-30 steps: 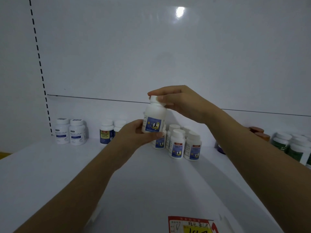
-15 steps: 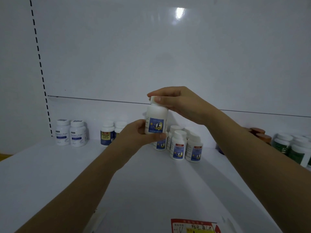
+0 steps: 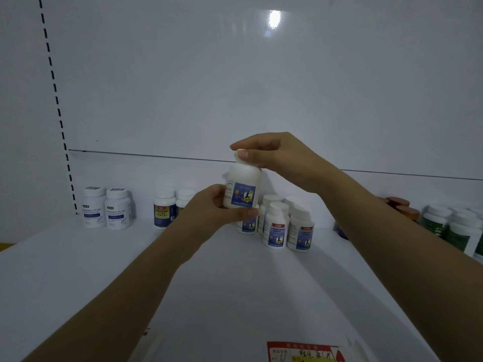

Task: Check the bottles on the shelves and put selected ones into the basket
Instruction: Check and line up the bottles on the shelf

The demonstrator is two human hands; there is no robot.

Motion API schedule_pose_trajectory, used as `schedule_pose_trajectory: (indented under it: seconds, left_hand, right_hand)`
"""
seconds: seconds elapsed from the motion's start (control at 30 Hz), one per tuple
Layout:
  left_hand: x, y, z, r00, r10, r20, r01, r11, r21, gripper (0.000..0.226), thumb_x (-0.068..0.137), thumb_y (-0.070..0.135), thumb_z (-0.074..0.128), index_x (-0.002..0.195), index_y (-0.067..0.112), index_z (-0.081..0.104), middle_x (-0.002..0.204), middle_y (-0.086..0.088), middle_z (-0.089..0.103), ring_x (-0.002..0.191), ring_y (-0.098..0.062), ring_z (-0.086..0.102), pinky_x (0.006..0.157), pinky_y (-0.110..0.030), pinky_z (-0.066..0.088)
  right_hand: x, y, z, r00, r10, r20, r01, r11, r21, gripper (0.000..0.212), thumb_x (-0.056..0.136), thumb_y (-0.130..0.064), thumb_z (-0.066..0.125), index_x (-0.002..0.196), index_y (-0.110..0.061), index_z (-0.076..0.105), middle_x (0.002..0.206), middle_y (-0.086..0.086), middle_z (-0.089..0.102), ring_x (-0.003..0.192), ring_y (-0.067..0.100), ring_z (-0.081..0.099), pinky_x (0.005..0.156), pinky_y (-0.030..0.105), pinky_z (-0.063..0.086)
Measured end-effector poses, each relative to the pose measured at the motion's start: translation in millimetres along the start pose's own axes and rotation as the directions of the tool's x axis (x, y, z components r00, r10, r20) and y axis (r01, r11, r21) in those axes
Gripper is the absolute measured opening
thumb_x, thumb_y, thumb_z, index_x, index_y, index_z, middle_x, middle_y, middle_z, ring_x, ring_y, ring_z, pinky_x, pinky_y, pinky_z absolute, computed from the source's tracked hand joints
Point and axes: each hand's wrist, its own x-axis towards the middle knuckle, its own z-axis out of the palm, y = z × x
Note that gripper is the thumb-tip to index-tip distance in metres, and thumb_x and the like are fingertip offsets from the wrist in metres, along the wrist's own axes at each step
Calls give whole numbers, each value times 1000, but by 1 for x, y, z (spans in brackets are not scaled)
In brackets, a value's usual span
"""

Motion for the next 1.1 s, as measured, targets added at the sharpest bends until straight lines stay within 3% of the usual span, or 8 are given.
schedule_pose_trajectory:
  seconds: [0.17, 0.23, 0.33, 0.43, 0.67, 0.77, 0.9, 1.1]
  left_hand:
    - [1, 2, -4, 992, -40, 117, 56, 989, -136, 30, 69, 19, 74, 98, 23, 65, 96, 6, 74, 92, -10, 69, 90, -30, 52]
    - [1, 4, -4, 999, -25, 45, 27, 999, -42, 31, 73, 21, 75, 103, 23, 66, 97, 8, 73, 90, -6, 69, 85, -24, 53]
    - [2, 5, 1, 993, -10, -118, 12, 1000, 16, 45, 69, 24, 81, 109, 18, 62, 99, 7, 71, 88, -4, 67, 68, -13, 48]
    - [3, 5, 4, 987, 11, -162, -4, 999, 42, 48, 67, 24, 82, 108, 18, 58, 99, 8, 67, 86, -3, 64, 63, -11, 48]
    - [4, 7, -2, 998, -52, 21, 52, 999, 11, 39, 77, 24, 73, 114, 21, 61, 109, 6, 69, 100, -9, 65, 93, -29, 50]
    - [5, 7, 0, 995, -32, -95, 36, 999, 36, 46, 72, 22, 78, 114, 16, 59, 109, 4, 68, 98, -9, 65, 87, -23, 50]
    - [7, 6, 6, 980, -16, -196, 21, 999, 26, 53, 64, 21, 85, 108, 16, 56, 102, 4, 68, 91, -8, 65, 73, -17, 49]
    - [5, 11, 4, 997, -28, -76, 31, 999, 39, 51, 72, 26, 78, 116, 19, 54, 106, 7, 67, 93, -2, 62, 72, -15, 45]
  right_hand:
    - [2, 4, -1, 999, 6, 48, -14, 986, 166, 24, 91, -10, 59, 112, -18, 66, 115, 2, 69, 110, 15, 63, 99, 30, 49]
    - [3, 4, 0, 999, 19, 44, -26, 984, 177, 25, 92, -10, 57, 115, -17, 65, 117, 2, 68, 112, 15, 62, 100, 31, 48]
    - [4, 3, 1, 999, 51, 19, -51, 999, 18, 23, 91, -28, 60, 113, -21, 66, 114, -5, 68, 106, 10, 64, 95, 28, 51]
    - [5, 4, 2, 997, 79, -5, -79, 996, -51, 27, 88, -35, 63, 111, -20, 68, 107, -2, 70, 98, 11, 67, 89, 26, 55]
    - [7, 11, -6, 995, 96, 12, -96, 976, 195, 31, 94, -15, 56, 125, -11, 60, 120, 6, 65, 110, 19, 63, 96, 32, 51]
    - [7, 12, -4, 994, 105, 19, -106, 963, 248, 32, 94, -16, 55, 125, -10, 59, 121, 6, 65, 112, 19, 62, 97, 32, 50]
    - [6, 11, 1, 995, 89, -39, -87, 994, 60, 37, 89, -34, 63, 119, -14, 64, 112, -3, 68, 101, 10, 66, 89, 26, 54]
    - [6, 15, -7, 996, 85, -34, -76, 976, 204, 28, 93, -20, 58, 120, -13, 64, 118, 3, 67, 110, 18, 63, 95, 32, 51]
